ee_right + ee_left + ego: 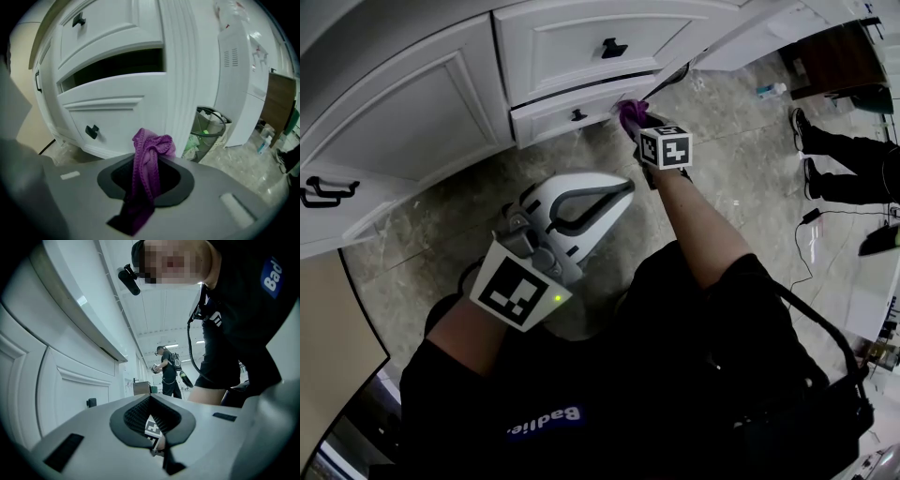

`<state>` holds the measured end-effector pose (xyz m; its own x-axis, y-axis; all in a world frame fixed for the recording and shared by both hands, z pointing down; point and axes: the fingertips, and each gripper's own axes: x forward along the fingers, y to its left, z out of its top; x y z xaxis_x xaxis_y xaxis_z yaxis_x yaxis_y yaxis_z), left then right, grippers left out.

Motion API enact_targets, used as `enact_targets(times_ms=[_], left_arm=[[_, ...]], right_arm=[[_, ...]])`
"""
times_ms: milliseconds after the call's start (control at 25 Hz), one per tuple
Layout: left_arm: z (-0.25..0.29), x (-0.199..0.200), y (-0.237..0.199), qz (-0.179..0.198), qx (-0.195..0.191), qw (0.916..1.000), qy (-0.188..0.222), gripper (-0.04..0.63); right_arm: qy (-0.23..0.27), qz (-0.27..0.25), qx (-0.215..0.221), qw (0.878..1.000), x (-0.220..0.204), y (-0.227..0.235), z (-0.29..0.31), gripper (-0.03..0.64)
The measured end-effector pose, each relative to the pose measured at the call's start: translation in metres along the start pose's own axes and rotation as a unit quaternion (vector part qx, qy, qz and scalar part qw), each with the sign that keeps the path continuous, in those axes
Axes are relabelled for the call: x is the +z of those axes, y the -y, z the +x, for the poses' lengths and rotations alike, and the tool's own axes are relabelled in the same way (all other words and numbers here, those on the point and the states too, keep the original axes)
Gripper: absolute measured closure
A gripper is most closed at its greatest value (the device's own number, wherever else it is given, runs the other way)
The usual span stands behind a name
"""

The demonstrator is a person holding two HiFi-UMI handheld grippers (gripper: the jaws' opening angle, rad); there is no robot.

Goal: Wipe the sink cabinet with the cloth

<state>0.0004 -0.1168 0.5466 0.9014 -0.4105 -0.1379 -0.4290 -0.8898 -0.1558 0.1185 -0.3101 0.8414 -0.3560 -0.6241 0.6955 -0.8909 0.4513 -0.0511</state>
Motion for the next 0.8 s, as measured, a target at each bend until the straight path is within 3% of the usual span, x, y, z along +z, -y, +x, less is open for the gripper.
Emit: enact_targets(times_ms=[200,480,800], left_arm=[[-0.003,-0.003,-0.002,-0.002,0.002,1.0,-0.004,0.606],[-0.006,-0.002,-0.004,-0.002,0.004,1.0,0.0,0.606],[-0.006,-0.001,-0.001,-0.002,-0.002,1.0,0.003,0.606]], right_arm=[[-0.003,-0.044,0.049,0.998,-0.007,-0.061,0.018,0.537],[0.021,-0.062,0.106,0.992,-0.003,-0.14,0.023,0.537],[0.029,-0.001,0.123,0.992,0.003,-0.167,0.026,0.537]])
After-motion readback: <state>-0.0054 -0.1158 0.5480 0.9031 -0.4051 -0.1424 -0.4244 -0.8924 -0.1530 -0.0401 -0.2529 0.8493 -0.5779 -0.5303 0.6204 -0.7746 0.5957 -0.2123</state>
